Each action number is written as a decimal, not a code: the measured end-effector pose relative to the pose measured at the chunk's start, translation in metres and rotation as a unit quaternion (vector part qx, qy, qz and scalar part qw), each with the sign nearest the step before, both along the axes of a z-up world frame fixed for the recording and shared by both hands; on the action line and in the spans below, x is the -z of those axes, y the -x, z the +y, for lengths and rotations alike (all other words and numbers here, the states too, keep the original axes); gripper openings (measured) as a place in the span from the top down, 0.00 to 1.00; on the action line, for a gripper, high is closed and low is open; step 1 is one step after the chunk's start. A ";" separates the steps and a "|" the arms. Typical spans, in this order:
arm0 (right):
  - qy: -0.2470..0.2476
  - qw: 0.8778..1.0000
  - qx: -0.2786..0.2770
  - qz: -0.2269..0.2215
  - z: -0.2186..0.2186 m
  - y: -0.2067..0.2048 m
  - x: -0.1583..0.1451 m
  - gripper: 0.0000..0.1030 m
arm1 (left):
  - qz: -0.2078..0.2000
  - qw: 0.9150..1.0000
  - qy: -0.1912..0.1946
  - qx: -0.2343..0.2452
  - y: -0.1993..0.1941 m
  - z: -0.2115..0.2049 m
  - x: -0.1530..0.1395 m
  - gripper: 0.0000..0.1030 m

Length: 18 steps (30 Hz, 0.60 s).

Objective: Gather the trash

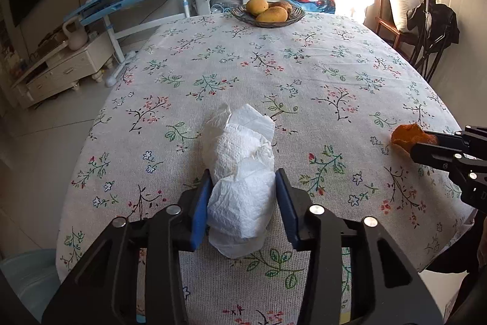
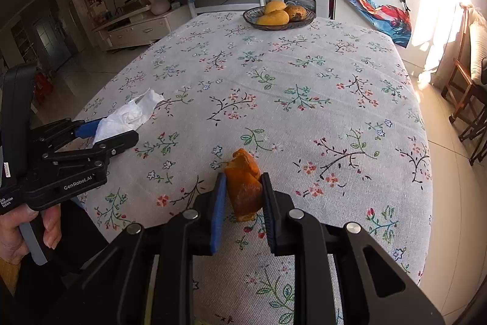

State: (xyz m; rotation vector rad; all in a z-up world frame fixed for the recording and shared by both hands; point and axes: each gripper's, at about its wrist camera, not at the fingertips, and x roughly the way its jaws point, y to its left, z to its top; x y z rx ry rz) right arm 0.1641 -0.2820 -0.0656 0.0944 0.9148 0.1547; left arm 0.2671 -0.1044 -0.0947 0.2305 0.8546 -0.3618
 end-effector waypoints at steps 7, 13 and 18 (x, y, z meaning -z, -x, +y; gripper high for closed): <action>-0.016 1.000 0.011 -0.007 -0.006 -0.001 -0.003 0.77 | -0.005 1.000 0.011 0.014 0.005 -0.003 -0.007 0.91; -0.016 1.000 0.010 -0.011 -0.003 -0.002 -0.004 0.77 | -0.017 0.999 0.028 0.001 0.006 0.003 -0.017 0.91; -0.018 1.000 0.013 -0.019 -0.003 0.000 -0.007 0.77 | -0.025 0.999 0.038 -0.001 0.007 0.006 -0.023 0.91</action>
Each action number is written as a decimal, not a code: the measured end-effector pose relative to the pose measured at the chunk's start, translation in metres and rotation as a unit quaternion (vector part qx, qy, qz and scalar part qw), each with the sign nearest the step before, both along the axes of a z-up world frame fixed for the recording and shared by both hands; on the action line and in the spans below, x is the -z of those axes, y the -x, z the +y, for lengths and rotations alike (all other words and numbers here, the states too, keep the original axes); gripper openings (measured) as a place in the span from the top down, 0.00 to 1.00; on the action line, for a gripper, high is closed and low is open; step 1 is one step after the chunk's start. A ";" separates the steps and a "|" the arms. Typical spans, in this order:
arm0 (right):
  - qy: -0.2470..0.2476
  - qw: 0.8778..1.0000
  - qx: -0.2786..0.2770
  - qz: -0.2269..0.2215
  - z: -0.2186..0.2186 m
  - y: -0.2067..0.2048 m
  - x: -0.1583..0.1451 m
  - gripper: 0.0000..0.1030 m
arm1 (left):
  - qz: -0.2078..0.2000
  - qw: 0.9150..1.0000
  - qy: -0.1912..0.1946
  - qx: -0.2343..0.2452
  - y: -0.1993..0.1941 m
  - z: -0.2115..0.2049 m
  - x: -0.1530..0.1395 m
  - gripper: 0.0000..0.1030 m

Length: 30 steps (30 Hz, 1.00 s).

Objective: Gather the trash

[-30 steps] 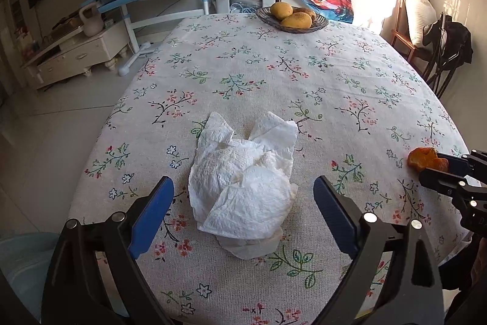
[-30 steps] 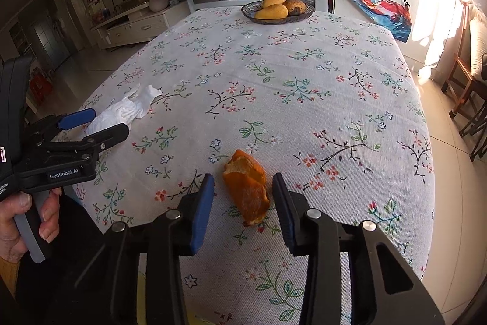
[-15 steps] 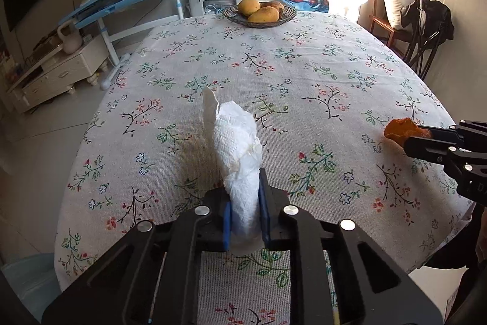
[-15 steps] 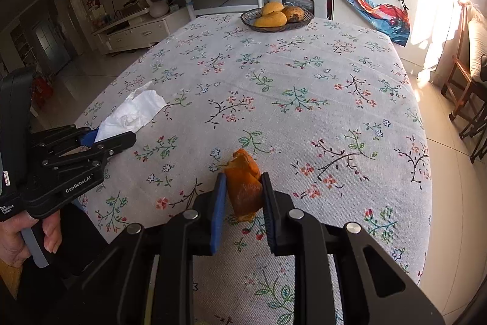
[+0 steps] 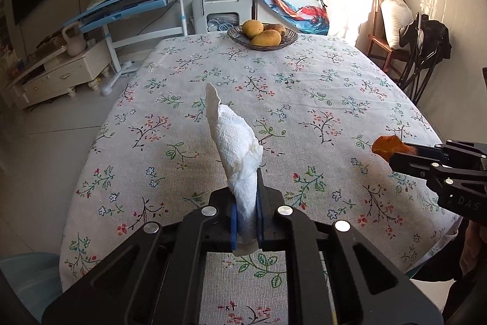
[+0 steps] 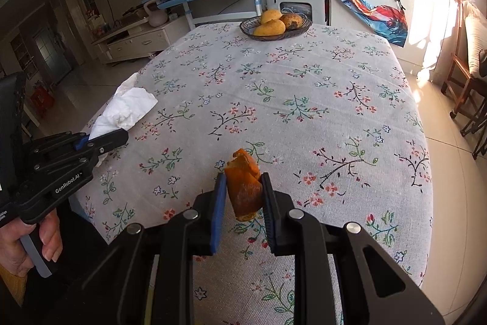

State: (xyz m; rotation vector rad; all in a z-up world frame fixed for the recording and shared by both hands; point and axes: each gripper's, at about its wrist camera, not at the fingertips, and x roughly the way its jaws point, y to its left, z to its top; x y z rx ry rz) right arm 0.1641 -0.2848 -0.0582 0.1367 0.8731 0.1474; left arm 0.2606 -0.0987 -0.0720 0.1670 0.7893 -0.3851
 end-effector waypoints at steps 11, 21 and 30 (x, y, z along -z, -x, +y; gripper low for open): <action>-0.017 0.999 0.013 -0.033 -0.001 0.009 -0.018 0.77 | -0.019 0.999 0.027 -0.005 0.011 0.013 -0.018 0.91; -0.028 0.998 0.015 -0.053 -0.001 0.024 -0.028 0.77 | -0.023 0.999 0.033 -0.002 0.035 0.009 -0.022 0.91; -0.036 0.997 0.016 -0.069 -0.001 0.043 -0.036 0.77 | -0.022 0.999 0.043 0.003 0.065 0.008 -0.020 0.91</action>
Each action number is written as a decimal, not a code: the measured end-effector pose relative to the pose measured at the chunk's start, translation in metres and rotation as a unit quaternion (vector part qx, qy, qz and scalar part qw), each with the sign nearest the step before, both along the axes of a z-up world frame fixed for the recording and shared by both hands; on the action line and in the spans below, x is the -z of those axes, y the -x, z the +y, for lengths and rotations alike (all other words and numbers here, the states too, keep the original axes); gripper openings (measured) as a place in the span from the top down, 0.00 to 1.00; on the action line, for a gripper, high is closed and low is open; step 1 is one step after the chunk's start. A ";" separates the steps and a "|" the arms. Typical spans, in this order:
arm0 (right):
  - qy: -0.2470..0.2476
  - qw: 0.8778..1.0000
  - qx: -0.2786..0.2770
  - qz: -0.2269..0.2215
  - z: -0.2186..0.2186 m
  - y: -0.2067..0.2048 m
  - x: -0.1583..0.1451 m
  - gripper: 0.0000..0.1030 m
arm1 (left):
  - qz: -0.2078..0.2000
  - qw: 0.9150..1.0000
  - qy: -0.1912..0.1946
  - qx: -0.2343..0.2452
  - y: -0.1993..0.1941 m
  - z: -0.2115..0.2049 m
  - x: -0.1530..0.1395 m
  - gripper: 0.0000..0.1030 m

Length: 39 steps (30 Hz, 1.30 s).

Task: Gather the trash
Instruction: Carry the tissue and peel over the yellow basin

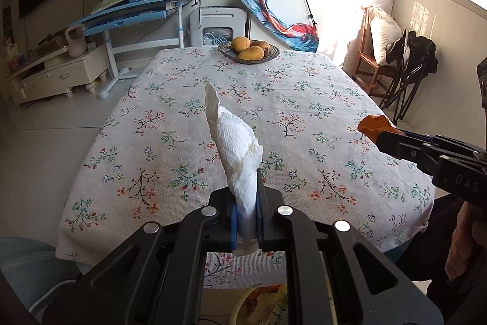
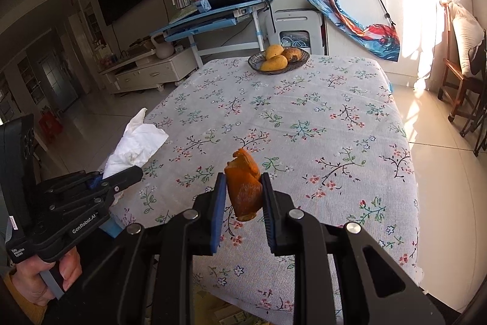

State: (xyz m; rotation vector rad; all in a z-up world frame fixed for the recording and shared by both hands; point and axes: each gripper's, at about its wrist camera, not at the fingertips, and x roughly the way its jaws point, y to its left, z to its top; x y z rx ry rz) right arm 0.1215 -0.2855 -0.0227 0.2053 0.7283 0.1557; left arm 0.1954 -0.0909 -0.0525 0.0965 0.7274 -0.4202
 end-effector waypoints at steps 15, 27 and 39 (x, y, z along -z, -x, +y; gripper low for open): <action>-0.012 1.000 -0.006 -0.005 0.009 0.040 -0.001 0.77 | 0.005 1.000 0.000 0.014 0.052 0.000 0.006 0.91; -0.018 1.000 -0.014 0.010 0.017 0.072 0.004 0.77 | 0.009 1.000 -0.003 0.019 0.080 0.000 0.008 0.91; -0.018 0.999 -0.028 0.039 0.029 0.098 0.017 0.77 | 0.016 1.000 -0.009 0.022 0.104 0.004 0.013 0.91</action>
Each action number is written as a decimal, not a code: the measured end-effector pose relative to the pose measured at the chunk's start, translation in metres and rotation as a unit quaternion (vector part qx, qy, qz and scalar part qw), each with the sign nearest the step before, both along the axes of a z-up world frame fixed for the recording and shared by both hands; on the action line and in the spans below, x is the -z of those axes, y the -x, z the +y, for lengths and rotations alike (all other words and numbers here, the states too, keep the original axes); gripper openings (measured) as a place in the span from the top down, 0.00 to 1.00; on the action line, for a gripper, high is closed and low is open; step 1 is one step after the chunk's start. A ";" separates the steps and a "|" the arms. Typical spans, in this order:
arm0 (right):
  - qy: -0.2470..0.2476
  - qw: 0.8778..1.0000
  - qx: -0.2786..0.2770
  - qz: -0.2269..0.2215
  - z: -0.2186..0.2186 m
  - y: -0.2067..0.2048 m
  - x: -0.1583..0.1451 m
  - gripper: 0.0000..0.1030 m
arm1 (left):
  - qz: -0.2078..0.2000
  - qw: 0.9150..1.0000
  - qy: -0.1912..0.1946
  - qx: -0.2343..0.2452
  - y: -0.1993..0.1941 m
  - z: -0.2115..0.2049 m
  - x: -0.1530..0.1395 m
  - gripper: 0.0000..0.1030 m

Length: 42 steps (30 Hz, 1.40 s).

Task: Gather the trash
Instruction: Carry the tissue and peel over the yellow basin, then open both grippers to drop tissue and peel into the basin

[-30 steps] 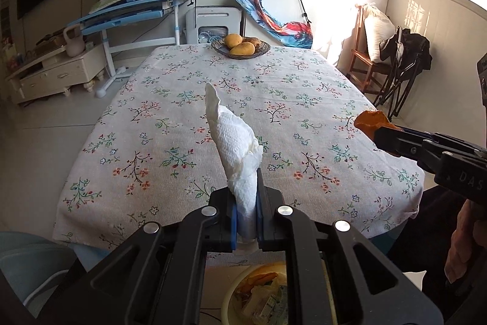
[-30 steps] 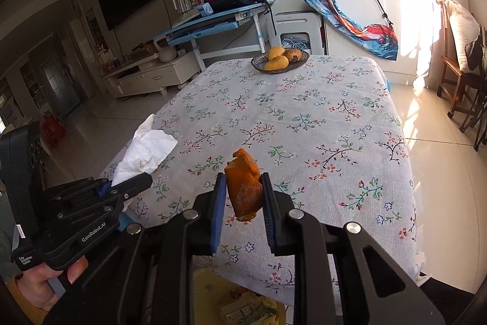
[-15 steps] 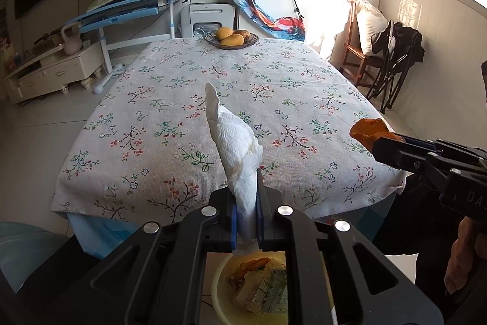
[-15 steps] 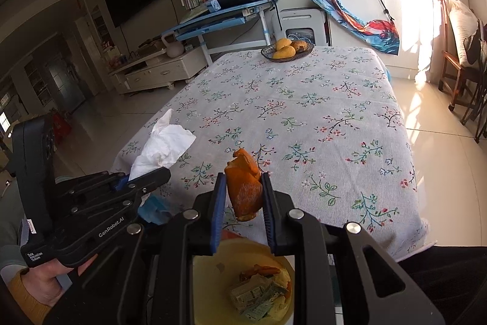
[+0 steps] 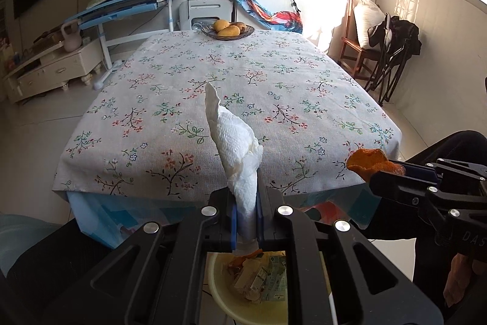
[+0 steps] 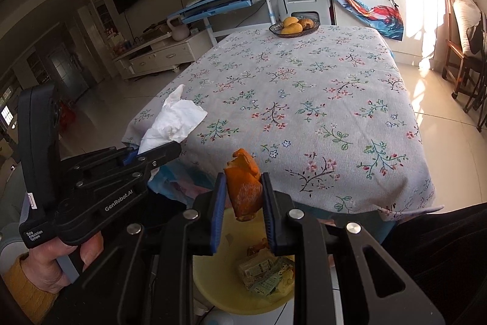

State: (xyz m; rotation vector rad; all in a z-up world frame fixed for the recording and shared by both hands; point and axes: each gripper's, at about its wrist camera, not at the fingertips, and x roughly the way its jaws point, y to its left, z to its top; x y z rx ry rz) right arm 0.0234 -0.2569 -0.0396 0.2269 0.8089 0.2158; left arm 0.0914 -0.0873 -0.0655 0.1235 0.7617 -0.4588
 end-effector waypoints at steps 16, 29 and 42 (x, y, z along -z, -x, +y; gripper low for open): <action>0.001 0.999 -0.009 0.035 0.008 0.020 0.010 0.77 | 0.010 1.000 -0.012 0.014 0.026 0.001 0.006 0.91; 0.016 0.998 -0.016 0.056 0.019 0.027 0.017 0.77 | 0.022 0.999 -0.019 0.021 0.045 0.004 0.014 0.91; 0.032 0.996 -0.016 0.076 0.026 0.030 0.025 0.77 | 0.040 0.998 -0.037 0.036 0.052 -0.001 0.026 0.91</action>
